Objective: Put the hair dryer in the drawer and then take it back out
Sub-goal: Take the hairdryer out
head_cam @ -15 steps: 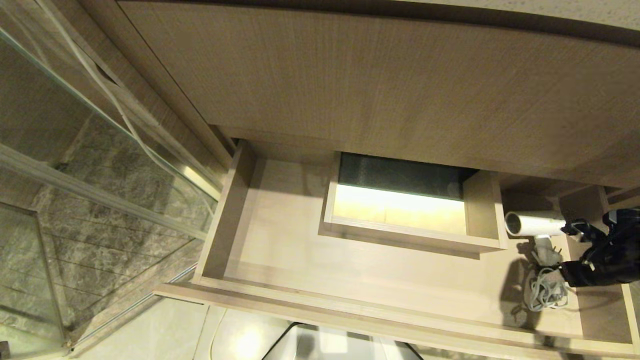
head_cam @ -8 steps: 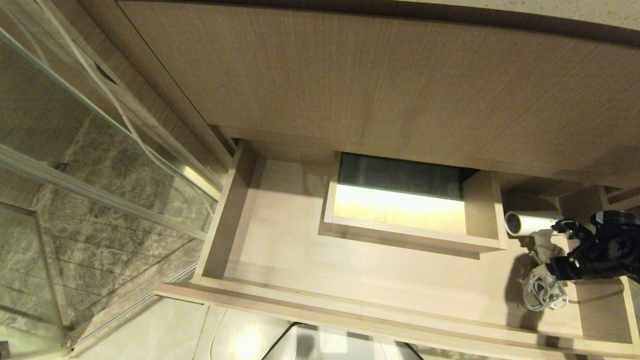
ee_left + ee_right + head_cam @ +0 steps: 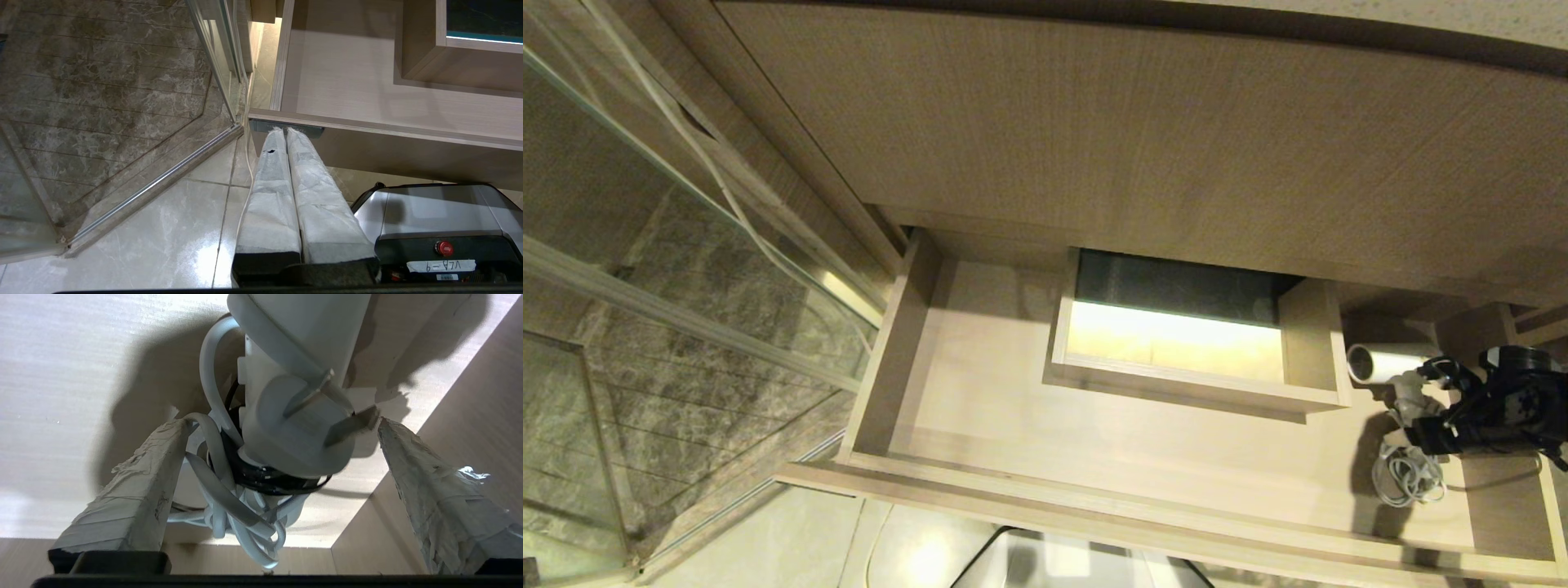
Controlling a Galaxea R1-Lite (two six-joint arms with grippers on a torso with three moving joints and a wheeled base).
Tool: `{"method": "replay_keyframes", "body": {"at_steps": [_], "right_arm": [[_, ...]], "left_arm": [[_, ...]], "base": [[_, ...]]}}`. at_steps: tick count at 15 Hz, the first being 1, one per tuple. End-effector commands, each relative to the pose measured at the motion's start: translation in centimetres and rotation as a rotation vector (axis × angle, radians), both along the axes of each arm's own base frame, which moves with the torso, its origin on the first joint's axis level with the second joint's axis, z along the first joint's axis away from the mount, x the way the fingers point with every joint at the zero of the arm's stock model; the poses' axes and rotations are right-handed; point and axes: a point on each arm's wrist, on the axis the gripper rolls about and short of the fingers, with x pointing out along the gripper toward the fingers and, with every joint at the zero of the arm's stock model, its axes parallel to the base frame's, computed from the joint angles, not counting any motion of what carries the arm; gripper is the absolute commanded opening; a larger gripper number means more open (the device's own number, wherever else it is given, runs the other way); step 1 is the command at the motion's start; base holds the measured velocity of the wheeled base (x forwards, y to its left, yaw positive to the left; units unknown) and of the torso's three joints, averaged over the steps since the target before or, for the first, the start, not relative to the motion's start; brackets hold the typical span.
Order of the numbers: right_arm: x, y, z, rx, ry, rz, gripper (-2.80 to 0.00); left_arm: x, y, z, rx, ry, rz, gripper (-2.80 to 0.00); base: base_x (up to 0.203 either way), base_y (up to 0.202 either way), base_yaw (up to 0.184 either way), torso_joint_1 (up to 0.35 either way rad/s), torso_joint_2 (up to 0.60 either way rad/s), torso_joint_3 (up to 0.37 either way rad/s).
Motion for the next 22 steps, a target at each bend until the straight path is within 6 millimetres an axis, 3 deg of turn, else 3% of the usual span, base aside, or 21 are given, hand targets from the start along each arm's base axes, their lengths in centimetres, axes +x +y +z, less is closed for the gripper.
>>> {"method": "replay_keyframes", "body": {"at_steps": [1, 2, 6, 10, 17, 22], "right_arm": [[0.1, -0.1, -0.3, -0.007, -0.010, 0.003, 0.00], [0.1, -0.1, -0.2, -0.011, -0.018, 0.002, -2.80], [-0.2, 0.3, 1.5, -0.035, -0.033, 0.019, -2.80], [-1.4, 1.3, 5.1, -0.060, -0.075, 0.024, -2.80], [-5.5, 3.6, 11.9, -0.117, -0.172, 0.022, -2.80], [-8.7, 5.1, 14.6, -0.140, -0.207, 0.012, -2.80]], "left_arm": [[0.0, 0.0, 0.0, 0.000, 0.000, 0.000, -2.80], [0.0, 0.0, 0.0, 0.000, 0.002, 0.000, -2.80], [0.0, 0.0, 0.0, 0.000, 0.002, 0.000, -2.80], [0.0, 0.0, 0.0, 0.000, 0.001, 0.000, -2.80], [0.0, 0.0, 0.0, 0.000, 0.002, 0.000, -2.80], [0.0, 0.0, 0.0, 0.000, 0.002, 0.000, -2.80]], "base": [[0.000, 0.000, 0.000, 0.000, 0.00, 0.000], [0.000, 0.000, 0.000, 0.000, 0.00, 0.000], [0.000, 0.000, 0.000, 0.000, 0.00, 0.000], [0.000, 0.000, 0.000, 0.000, 0.00, 0.000], [0.000, 0.000, 0.000, 0.000, 0.00, 0.000], [0.000, 0.000, 0.000, 0.000, 0.00, 0.000]]}}
